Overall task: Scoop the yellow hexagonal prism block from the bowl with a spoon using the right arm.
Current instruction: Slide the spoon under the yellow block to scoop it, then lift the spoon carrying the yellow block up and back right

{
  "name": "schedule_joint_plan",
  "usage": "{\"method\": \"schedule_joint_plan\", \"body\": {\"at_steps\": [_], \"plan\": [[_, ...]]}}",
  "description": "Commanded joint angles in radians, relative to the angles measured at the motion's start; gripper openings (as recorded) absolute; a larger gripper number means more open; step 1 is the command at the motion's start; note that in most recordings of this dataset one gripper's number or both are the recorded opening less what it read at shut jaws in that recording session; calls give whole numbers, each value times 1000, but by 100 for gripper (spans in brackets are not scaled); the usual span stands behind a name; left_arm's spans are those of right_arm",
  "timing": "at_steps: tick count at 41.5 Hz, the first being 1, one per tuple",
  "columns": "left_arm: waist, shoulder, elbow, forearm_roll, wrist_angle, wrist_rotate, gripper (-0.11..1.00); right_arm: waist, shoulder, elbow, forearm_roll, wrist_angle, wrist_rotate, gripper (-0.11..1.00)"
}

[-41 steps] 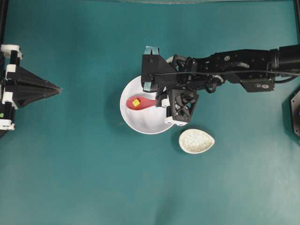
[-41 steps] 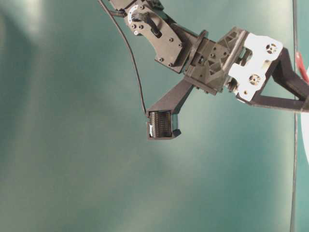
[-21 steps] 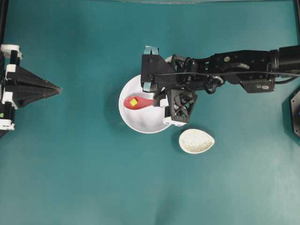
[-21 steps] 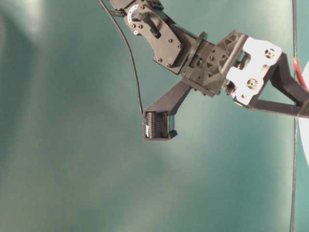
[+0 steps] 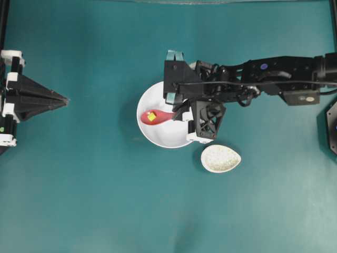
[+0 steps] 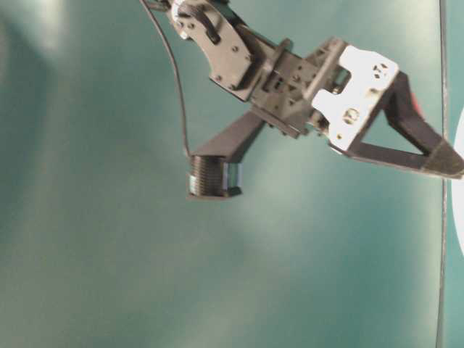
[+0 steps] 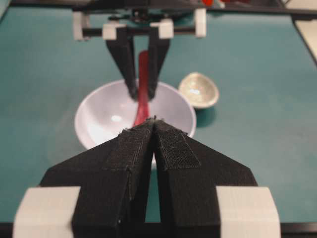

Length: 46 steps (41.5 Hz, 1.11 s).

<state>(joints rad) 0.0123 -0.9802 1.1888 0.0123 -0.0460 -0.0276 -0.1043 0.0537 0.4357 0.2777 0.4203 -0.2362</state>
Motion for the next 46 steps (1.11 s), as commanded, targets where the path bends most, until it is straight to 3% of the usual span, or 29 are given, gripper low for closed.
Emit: {"method": "schedule_joint_plan", "body": {"at_steps": [1,19,46], "plan": [[2,9,-20,2,-8,-2,1,3,-51,-3,-2,-9,0,24],[2,9,-20,2,-8,-2,1,3,-193,49,-15,-9,2,24],[2,11,-20,2,-9,-2,1,-11,-472,199,-112,-67,5,24]]}}
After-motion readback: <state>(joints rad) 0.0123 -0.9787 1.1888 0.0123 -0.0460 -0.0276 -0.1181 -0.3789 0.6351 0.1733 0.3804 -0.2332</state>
